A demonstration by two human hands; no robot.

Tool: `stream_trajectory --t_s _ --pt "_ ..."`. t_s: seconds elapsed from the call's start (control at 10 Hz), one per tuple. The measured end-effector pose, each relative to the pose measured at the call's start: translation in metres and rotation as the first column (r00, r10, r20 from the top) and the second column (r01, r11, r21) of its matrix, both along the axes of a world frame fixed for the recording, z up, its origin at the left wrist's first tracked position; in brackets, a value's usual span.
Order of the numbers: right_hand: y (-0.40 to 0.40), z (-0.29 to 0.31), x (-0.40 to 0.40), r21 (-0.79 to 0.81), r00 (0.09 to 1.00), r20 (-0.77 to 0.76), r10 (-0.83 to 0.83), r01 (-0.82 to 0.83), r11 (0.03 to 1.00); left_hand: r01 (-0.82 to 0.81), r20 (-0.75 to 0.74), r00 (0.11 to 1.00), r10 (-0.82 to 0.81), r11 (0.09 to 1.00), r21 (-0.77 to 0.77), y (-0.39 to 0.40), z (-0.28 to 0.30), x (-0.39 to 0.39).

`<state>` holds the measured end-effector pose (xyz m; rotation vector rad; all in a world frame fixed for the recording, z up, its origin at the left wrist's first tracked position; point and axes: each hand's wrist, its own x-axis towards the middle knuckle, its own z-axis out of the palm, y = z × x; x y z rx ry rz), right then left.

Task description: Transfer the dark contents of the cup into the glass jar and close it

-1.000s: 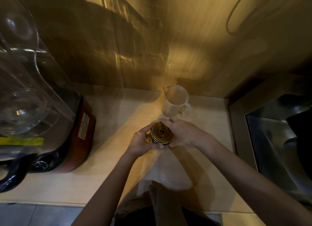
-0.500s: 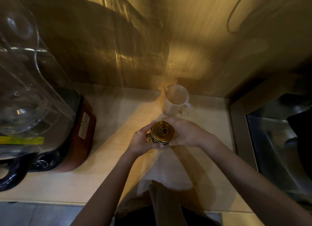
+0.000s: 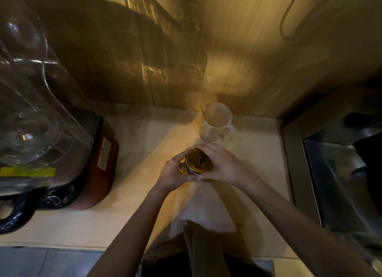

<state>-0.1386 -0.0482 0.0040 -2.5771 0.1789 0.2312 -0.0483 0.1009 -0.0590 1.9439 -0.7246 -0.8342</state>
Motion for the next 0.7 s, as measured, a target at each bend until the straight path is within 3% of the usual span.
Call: stream_trajectory --t_s 0.4,0.6,0.7 --pt "0.025 -0.021 -0.017 -0.013 0.960 0.189 -0.204 0.210 0.978 0.057 0.066 0.996 -0.057 0.998 0.008 -0.003 0.003 0.003" --pt "0.020 -0.016 -0.010 0.210 0.941 0.075 -0.330 0.308 0.928 0.145 0.201 0.960 -0.196 0.960 0.240 -0.006 0.011 0.006" --pt "0.011 0.006 -0.008 0.353 0.933 -0.036 -0.357 0.347 0.869 0.214 0.087 0.964 -0.252 0.925 0.313 -0.009 0.030 0.011"
